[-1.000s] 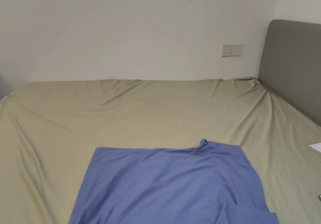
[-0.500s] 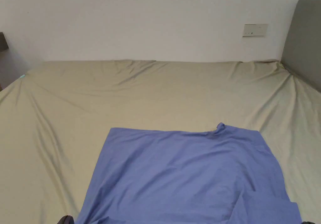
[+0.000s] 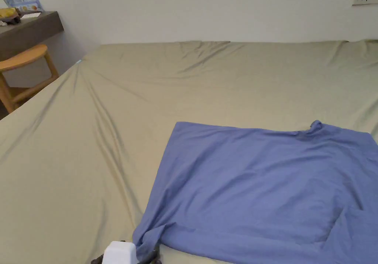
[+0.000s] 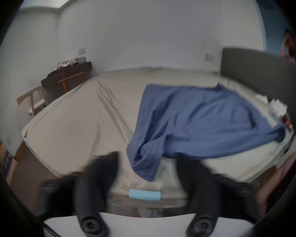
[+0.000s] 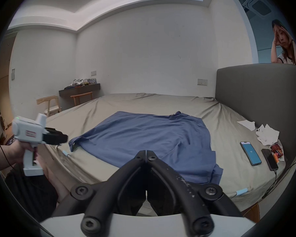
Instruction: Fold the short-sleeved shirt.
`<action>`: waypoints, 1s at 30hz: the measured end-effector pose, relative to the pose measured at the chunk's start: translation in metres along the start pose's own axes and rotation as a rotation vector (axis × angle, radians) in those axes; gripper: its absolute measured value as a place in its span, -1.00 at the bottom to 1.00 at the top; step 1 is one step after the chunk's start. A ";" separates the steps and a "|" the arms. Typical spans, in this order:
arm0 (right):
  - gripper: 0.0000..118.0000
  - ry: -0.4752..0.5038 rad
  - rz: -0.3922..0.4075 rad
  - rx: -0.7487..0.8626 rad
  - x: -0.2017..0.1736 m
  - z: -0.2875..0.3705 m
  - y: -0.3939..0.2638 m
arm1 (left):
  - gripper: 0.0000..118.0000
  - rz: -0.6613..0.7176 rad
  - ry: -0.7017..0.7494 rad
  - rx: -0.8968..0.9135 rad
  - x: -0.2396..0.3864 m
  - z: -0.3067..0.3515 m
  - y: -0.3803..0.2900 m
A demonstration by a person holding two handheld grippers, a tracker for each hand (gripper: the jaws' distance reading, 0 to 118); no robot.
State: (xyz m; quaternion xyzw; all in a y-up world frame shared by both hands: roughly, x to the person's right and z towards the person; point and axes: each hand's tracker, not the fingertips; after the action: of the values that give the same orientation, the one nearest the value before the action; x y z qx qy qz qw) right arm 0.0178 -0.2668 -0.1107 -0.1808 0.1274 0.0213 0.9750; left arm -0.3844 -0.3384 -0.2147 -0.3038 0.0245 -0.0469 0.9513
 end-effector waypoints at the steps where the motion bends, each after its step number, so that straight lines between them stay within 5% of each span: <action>1: -0.99 0.005 0.001 0.000 0.000 -0.001 0.002 | 0.60 -0.023 0.014 -0.060 0.001 -0.016 0.002; 2: -0.98 0.008 0.002 0.000 -0.001 -0.001 0.004 | 0.86 0.003 0.012 -0.064 0.003 -0.024 -0.001; 7: -0.99 0.014 -0.007 -0.001 0.001 -0.002 0.007 | 0.71 -0.057 0.010 -0.096 0.014 -0.064 -0.004; 11: -0.99 -0.009 -0.001 -0.019 0.006 -0.004 0.003 | -0.77 0.046 -0.046 -0.063 0.012 -0.064 0.002; 12: -0.99 -0.013 -0.007 -0.025 0.008 -0.005 0.001 | -0.89 0.025 -0.018 -0.057 0.014 -0.062 0.003; 18: -0.98 -0.068 -0.053 -0.075 0.024 -0.014 -0.011 | -0.91 0.044 -0.081 0.038 0.017 -0.035 0.006; 22: -0.87 -0.196 -0.038 -0.146 0.061 -0.034 -0.011 | -0.91 0.073 -0.107 0.074 0.013 -0.019 0.018; 24: -0.73 -0.263 0.024 -0.216 0.091 -0.053 -0.013 | -0.91 0.083 -0.118 0.091 0.010 -0.015 0.025; 25: -0.35 -0.320 0.020 -0.253 0.107 -0.065 -0.015 | -0.91 0.088 -0.124 0.090 0.009 -0.016 0.028; 26: 0.35 -0.345 0.005 -0.309 0.123 -0.077 -0.018 | -0.91 0.094 -0.126 0.091 0.008 -0.016 0.032; 27: 0.78 -0.351 -0.024 -0.379 0.139 -0.087 -0.027 | -0.91 0.096 -0.129 0.094 0.007 -0.017 0.035; 28: 0.91 -0.340 -0.058 -0.415 0.151 -0.096 -0.032 | -0.91 0.094 -0.130 0.098 0.007 -0.018 0.036; 30: 0.60 -0.293 -0.107 -0.459 0.164 -0.109 -0.041 | -0.91 0.083 -0.130 0.101 0.007 -0.020 0.039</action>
State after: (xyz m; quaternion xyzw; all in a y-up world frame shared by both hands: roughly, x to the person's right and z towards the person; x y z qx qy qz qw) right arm 0.1543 -0.3452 -0.2364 -0.3986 -0.0329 0.0239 0.9162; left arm -0.3757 -0.3189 -0.2541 -0.2568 -0.0270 0.0110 0.9660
